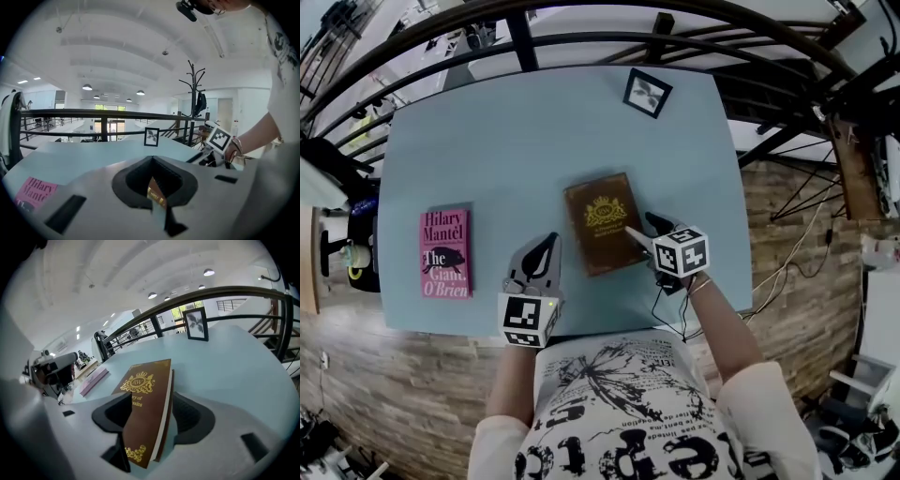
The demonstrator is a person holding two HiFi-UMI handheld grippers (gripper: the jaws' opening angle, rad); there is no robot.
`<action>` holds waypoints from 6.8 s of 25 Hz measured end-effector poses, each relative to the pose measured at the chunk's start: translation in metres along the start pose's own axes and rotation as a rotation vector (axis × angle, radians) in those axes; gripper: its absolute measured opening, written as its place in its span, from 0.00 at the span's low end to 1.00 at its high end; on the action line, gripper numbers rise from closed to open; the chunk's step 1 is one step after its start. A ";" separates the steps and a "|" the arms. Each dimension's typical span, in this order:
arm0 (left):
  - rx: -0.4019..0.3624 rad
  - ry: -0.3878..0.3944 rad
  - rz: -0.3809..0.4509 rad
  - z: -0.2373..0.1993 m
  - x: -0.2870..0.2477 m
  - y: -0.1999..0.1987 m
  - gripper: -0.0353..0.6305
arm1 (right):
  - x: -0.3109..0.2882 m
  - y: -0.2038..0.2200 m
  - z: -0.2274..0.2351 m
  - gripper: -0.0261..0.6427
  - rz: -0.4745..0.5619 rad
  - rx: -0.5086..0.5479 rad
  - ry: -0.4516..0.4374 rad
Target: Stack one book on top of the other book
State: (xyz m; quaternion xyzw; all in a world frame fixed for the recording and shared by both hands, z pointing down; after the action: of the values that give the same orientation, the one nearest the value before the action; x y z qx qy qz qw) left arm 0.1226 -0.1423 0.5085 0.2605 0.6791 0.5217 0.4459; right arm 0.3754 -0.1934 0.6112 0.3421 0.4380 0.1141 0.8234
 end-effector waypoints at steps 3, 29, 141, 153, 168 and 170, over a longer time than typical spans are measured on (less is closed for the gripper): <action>0.001 0.001 -0.012 0.000 -0.002 0.006 0.06 | -0.013 -0.002 0.008 0.43 -0.039 -0.048 -0.026; 0.403 0.141 -0.598 0.004 -0.058 0.089 0.44 | -0.024 0.014 0.003 0.34 -0.039 -0.241 0.022; 0.353 -0.085 -0.421 -0.389 0.190 0.083 0.34 | -0.221 -0.048 -0.428 0.31 -0.026 -0.268 0.150; 0.148 -0.041 -0.067 -0.383 0.225 -0.009 0.07 | -0.160 -0.121 -0.472 0.03 0.332 0.007 0.056; -0.090 -0.014 0.431 -0.369 0.291 -0.100 0.07 | -0.092 -0.159 -0.525 0.03 0.726 0.455 0.057; -0.086 -0.015 0.430 -0.370 0.293 -0.102 0.07 | -0.088 -0.158 -0.525 0.03 0.736 0.466 0.061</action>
State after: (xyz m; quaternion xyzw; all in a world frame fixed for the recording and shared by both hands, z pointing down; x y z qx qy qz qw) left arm -0.3273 -0.1105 0.3365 0.3839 0.5817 0.6313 0.3403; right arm -0.1143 -0.1097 0.3624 0.6484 0.3252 0.3080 0.6155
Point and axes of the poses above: the fingertips, and each gripper's own axes: x backward along the fingers, z to its right, y out of its underside, the point moved 8 cm from there along x, backward along the fingers, and after that the axes turned 2 degrees about -y, right-handed, at the moved point
